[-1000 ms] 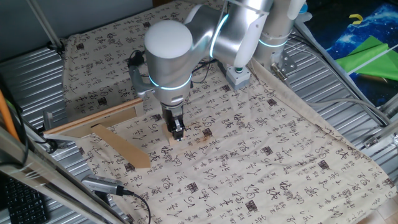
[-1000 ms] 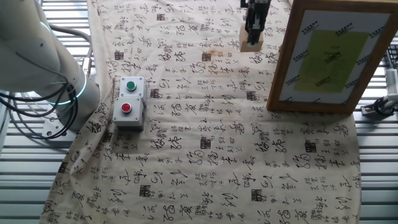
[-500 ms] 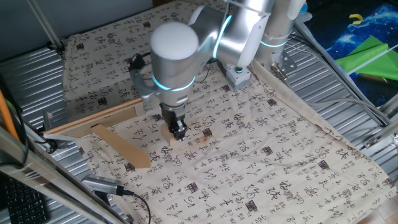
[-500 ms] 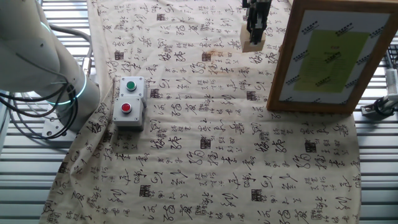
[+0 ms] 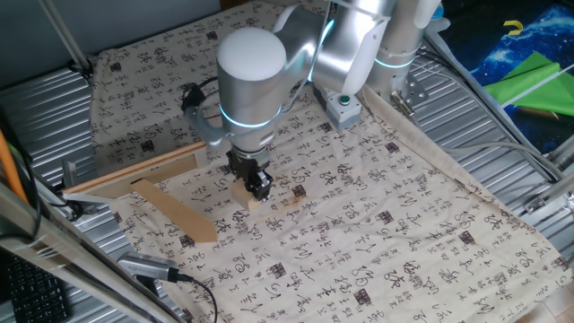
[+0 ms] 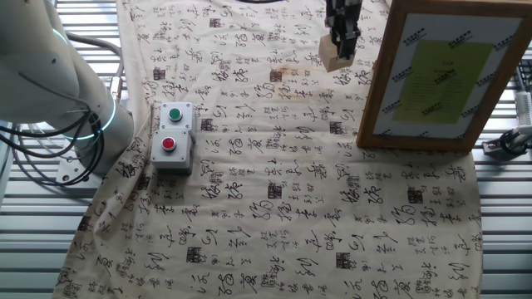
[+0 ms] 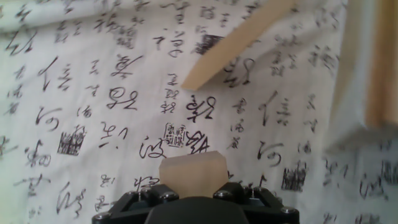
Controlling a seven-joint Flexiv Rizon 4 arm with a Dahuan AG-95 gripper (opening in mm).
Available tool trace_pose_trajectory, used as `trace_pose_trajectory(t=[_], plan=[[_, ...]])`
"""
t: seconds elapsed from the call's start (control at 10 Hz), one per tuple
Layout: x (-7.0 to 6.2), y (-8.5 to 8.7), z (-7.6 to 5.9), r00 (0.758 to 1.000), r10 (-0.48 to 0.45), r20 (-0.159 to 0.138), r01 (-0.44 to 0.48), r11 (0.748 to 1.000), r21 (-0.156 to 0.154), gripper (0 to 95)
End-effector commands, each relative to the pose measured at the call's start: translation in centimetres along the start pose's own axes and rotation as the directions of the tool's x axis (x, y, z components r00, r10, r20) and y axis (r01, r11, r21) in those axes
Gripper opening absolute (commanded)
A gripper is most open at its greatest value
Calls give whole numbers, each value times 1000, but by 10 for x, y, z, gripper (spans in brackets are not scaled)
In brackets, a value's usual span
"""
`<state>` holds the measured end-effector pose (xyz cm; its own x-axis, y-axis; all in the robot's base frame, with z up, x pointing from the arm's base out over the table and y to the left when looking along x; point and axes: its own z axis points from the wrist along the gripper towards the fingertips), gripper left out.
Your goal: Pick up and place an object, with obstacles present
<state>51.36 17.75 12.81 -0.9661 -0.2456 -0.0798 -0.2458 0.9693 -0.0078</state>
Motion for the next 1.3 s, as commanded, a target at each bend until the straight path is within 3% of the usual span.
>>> trace_pose_trajectory(t=[0.1, 0.5, 0.8, 0.9, 1.0, 1.3], plan=[[1, 0, -1, 1000, -23, 1, 23, 1000, -1, 0], [-2, 8, 5, 1000, 6, 2, -6, 1000, 3, 0], [-17, 42, 12, 999, 41, 0, -41, 999, -3, 0], [-20, 45, 14, 999, 42, -2, -42, 999, -3, 0], [-19, 50, 15, 999, 48, -6, -48, 999, -4, 0], [-14, 90, 32, 995, 103, -10, -103, 995, 9, 0]])
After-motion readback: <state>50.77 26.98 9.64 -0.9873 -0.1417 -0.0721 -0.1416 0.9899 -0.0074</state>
